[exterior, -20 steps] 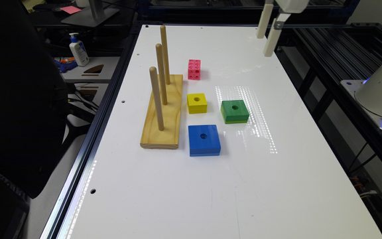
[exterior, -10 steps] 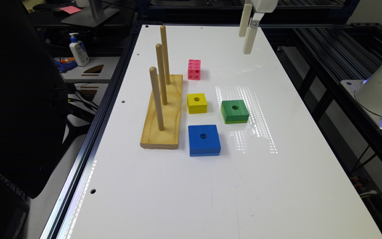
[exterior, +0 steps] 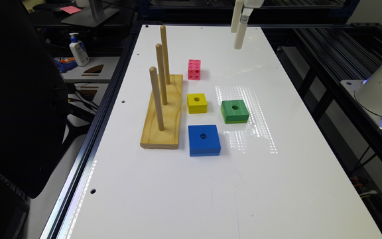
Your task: Pick up pink block.
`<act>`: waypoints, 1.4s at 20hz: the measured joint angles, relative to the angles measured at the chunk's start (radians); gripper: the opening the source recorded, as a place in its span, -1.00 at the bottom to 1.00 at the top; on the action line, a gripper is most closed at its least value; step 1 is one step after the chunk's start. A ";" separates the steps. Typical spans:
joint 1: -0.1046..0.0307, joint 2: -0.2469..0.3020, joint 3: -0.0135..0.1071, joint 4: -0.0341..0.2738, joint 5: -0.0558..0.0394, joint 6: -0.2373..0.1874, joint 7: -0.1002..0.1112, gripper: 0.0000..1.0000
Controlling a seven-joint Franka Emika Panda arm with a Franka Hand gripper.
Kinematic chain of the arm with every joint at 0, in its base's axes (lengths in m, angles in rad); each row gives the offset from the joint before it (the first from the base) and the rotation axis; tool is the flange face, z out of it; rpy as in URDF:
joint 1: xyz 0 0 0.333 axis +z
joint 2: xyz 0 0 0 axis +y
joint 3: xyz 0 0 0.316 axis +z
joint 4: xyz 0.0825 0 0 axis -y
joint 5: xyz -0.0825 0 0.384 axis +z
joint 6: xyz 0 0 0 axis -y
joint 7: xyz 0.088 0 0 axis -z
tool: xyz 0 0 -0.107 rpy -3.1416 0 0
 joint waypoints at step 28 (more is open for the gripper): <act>-0.037 0.241 -0.003 0.266 -0.0024 -0.003 -0.035 1.00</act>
